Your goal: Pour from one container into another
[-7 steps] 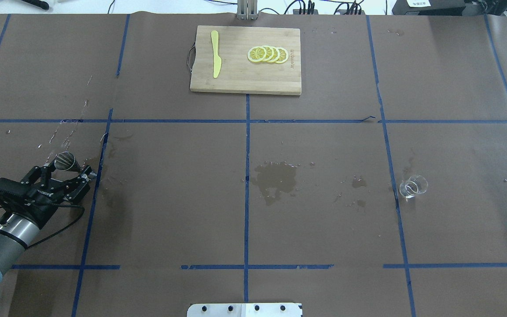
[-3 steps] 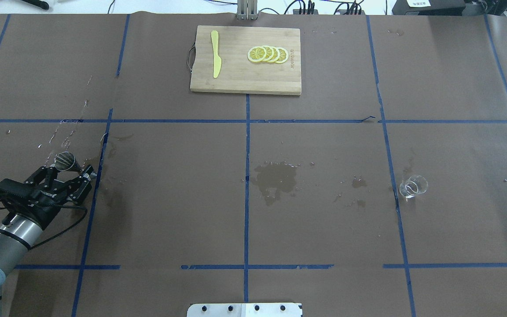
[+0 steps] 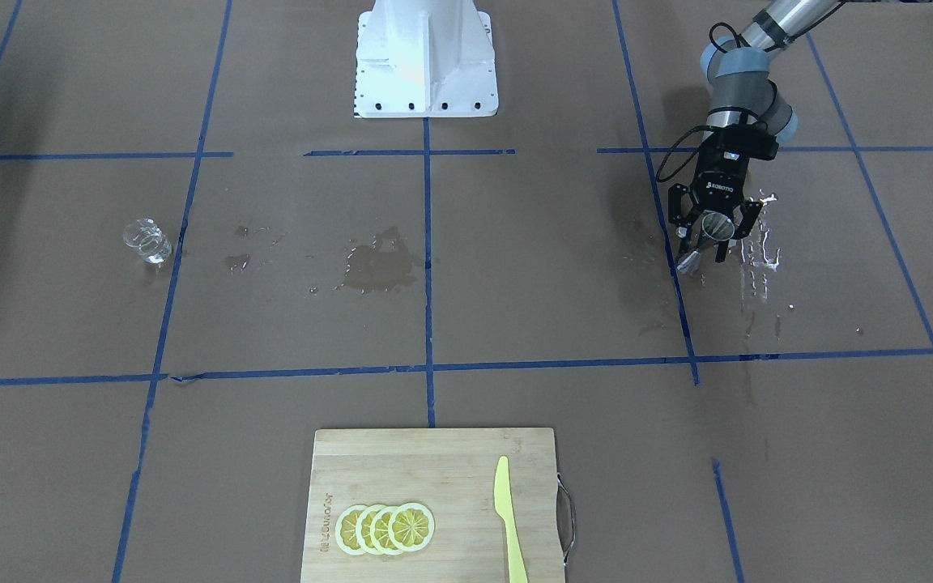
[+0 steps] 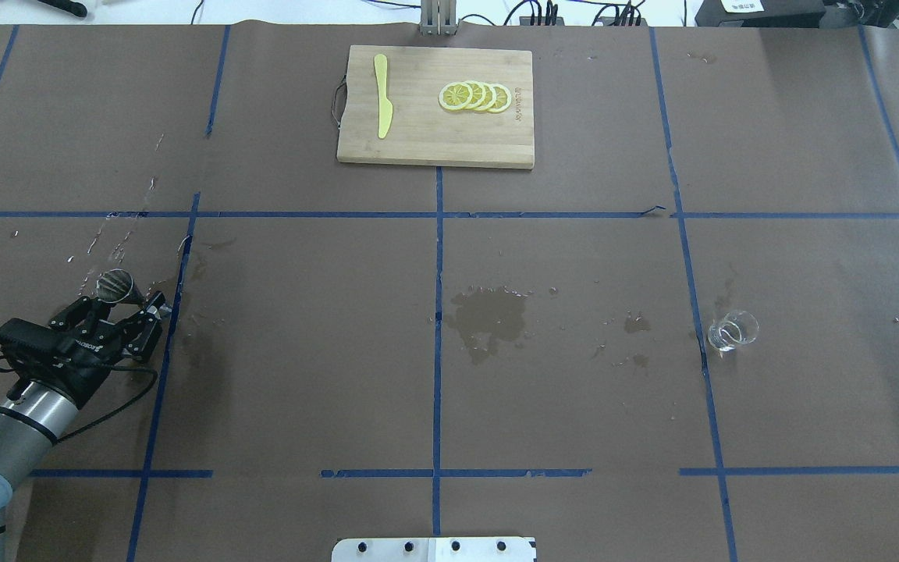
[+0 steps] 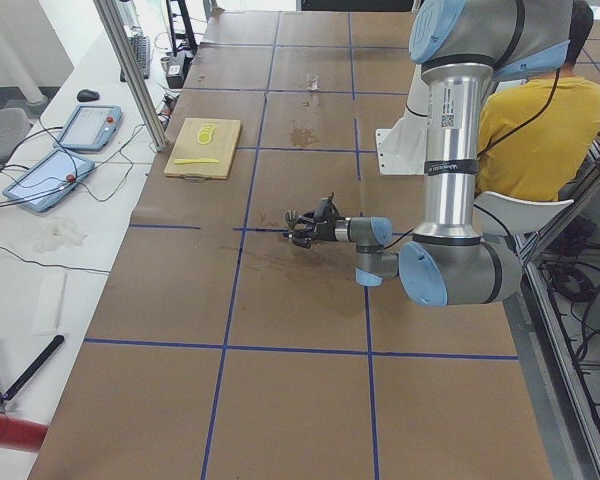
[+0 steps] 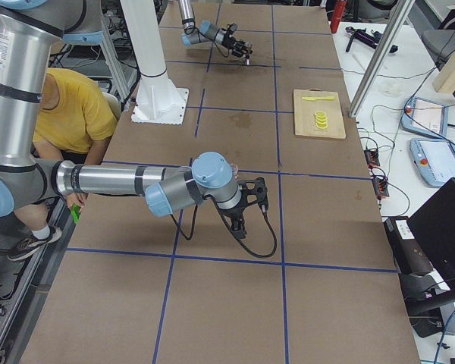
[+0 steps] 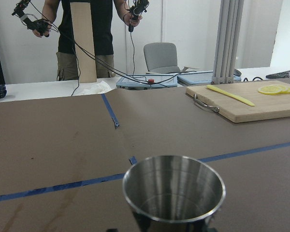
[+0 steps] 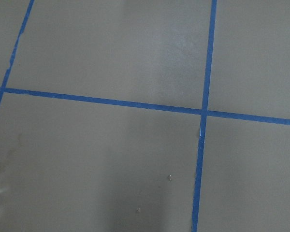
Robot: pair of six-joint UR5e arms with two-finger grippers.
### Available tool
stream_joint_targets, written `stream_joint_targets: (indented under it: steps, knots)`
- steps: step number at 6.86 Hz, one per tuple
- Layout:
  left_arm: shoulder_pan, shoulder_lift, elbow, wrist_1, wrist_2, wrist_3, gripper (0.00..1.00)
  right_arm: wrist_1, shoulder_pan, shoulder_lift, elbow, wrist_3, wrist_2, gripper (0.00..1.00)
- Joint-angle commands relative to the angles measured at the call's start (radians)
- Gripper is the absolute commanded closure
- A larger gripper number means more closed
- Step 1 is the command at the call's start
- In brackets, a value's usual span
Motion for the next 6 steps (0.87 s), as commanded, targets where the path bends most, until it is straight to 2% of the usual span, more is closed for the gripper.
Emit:
stream_joint_targets:
  steps: [1,5,6]
  knots:
    - [0.001,0.000,0.001,0.000,0.000,0.000,0.45,0.000,0.000,0.002,0.000,0.000,0.000,0.00]
    - [0.001,0.000,0.001,-0.002,0.000,0.000,0.45,0.000,0.000,0.003,0.000,0.000,0.000,0.00]
    - [0.001,0.000,0.000,-0.002,-0.002,0.000,0.61,-0.002,0.000,0.005,0.000,0.000,0.000,0.00]
